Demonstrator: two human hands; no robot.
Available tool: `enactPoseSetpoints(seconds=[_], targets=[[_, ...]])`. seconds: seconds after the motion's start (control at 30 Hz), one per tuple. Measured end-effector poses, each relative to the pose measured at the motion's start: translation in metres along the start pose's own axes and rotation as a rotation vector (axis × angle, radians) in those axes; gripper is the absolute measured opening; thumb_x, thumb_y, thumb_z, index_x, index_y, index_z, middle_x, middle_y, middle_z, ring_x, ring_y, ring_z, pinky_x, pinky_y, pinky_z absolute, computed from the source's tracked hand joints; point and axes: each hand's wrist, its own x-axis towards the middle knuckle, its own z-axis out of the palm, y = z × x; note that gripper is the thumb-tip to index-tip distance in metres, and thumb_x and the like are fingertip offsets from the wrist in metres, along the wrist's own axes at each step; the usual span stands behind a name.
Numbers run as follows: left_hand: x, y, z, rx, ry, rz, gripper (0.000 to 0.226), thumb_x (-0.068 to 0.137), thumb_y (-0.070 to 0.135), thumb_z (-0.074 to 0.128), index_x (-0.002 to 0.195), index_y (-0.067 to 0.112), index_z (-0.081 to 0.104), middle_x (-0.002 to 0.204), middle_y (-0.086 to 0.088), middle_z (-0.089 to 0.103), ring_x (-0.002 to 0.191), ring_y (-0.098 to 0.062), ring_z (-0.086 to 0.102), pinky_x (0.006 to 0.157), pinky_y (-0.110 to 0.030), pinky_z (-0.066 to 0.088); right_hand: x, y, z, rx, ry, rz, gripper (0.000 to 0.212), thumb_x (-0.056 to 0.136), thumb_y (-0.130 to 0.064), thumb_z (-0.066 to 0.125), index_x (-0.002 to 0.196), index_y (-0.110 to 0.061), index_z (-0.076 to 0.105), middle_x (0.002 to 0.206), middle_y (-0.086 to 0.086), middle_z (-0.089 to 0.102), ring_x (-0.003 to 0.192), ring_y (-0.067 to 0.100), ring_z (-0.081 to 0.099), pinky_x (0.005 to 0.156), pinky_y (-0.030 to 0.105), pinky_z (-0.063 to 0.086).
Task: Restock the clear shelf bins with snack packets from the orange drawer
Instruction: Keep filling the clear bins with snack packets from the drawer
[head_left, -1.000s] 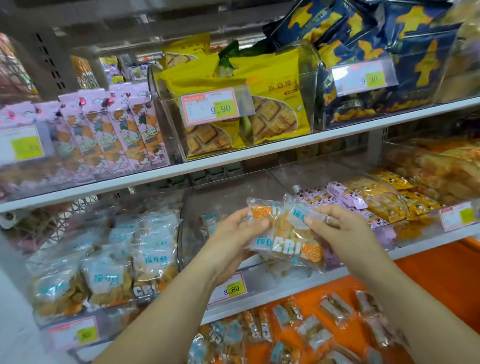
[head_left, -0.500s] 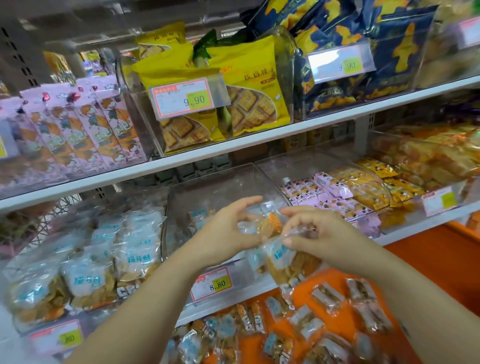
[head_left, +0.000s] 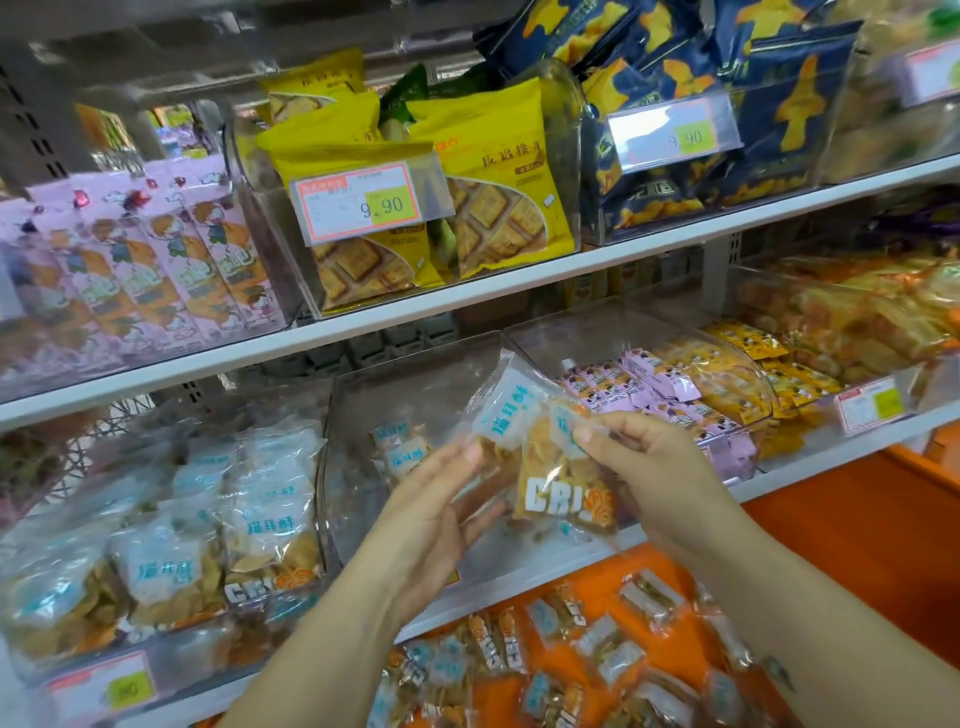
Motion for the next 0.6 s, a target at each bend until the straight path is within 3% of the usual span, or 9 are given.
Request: enactPoseSetpoints(seconds=[0.13,0.23,0.3,0.37,0.5,0.6], targets=[[-0.003,-0.009,0.009,0.076,0.053,-0.019,0.020,0.087,0.023,0.058,0.094,0.006,0.064,0.090,-0.012,0.071,0.078,-0.019,0.067,0.063,-0.028,0.056,-0.008,0.009,0.012,-0.083,-0.086,0.043,0.006,0.088,-0.018,0.063,0.087,-0.017,0.069,0.081,0.002,0.073,0.075,0.018,0.069,0.063,0.033,0.054],[0.003,-0.003,0.001,0.281,0.197,0.106,0.019,0.093,0.021,0.057,0.086,0.004,0.062,0.079,-0.008,0.071,0.075,-0.021,0.066,0.070,-0.036,0.057,-0.011,0.002,0.008,-0.218,-0.093,-0.005,0.006,0.089,-0.019,0.063,0.086,-0.017,0.068,0.078,-0.002,0.072,0.070,0.009,0.068,0.063,0.025,0.056],[0.005,0.004,-0.008,0.527,0.255,0.225,0.023,0.088,0.024,0.064,0.093,0.002,0.058,0.084,-0.007,0.073,0.082,-0.025,0.070,0.078,-0.046,0.057,-0.011,-0.008,0.000,-0.265,-0.074,-0.078,0.006,0.088,-0.018,0.063,0.084,-0.018,0.067,0.080,-0.006,0.071,0.073,0.003,0.068,0.062,0.022,0.056],[0.004,0.007,-0.010,0.671,0.228,0.254,0.029,0.084,0.025,0.069,0.102,0.007,0.055,0.088,-0.007,0.074,0.082,-0.024,0.071,0.081,-0.047,0.057,-0.013,-0.015,-0.002,-0.260,-0.117,-0.126,0.007,0.088,-0.018,0.064,0.081,-0.018,0.065,0.072,-0.012,0.069,0.068,-0.003,0.065,0.055,0.016,0.051],[-0.004,0.002,-0.001,0.596,0.049,0.105,0.030,0.084,0.039,0.060,0.095,0.011,0.058,0.077,-0.005,0.069,0.069,-0.018,0.061,0.071,-0.037,0.050,-0.016,-0.012,0.006,-0.232,-0.092,-0.185,0.009,0.085,-0.010,0.066,0.079,-0.017,0.066,0.059,-0.012,0.064,0.053,-0.003,0.059,0.050,0.013,0.046],[-0.012,-0.002,0.004,0.442,-0.037,-0.007,0.043,0.083,0.053,0.054,0.102,0.015,0.061,0.087,0.000,0.067,0.080,-0.014,0.064,0.078,-0.040,0.053,-0.015,-0.006,0.006,-0.268,-0.002,-0.219,0.012,0.084,-0.011,0.068,0.077,-0.021,0.067,0.066,-0.005,0.068,0.060,0.006,0.066,0.059,0.022,0.055]])
